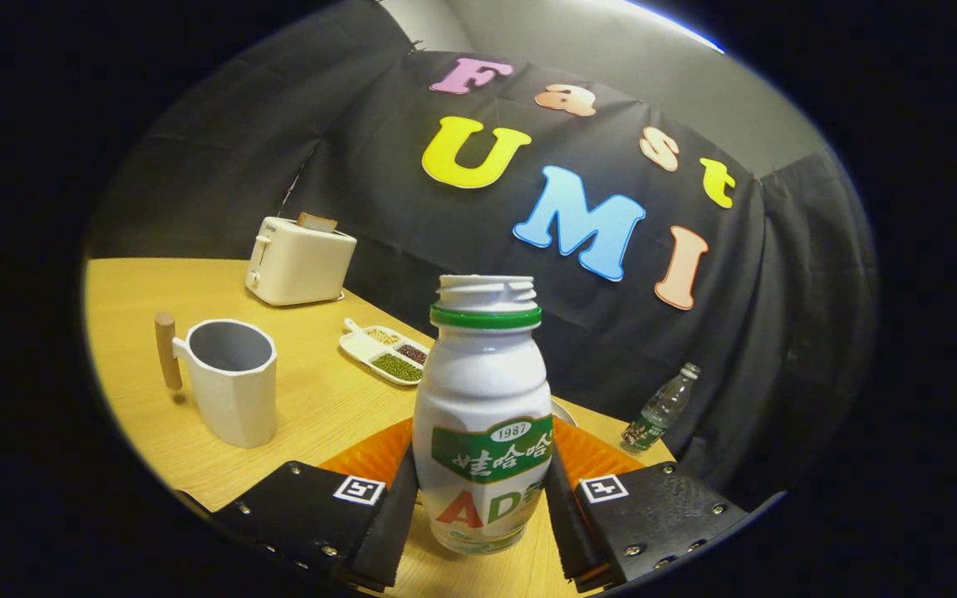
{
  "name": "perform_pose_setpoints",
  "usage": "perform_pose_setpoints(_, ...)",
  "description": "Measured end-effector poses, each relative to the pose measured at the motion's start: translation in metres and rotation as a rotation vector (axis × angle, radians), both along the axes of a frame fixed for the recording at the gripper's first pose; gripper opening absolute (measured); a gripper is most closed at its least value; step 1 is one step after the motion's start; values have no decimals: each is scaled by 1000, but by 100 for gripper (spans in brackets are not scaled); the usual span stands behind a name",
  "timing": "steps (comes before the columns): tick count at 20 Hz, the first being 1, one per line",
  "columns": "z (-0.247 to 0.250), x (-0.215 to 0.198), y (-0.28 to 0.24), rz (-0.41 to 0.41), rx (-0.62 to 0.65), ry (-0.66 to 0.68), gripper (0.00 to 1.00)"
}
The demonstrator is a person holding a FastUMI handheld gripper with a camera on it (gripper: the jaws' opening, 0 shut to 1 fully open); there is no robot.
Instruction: Take the bottle from table, then pour the juice into the cup, finally place the bottle on the coaster
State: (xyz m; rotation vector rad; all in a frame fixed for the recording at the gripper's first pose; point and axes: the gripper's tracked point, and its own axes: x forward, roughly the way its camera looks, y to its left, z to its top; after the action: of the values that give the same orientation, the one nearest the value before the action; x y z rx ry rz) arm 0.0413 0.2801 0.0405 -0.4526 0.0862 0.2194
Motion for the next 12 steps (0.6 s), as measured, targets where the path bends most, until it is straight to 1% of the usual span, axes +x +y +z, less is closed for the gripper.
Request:
perform_pose_setpoints(5,2,3,18,39,-149,-8,71)
perform_pose_setpoints(12,0,7,33,77,-273,-2,71)
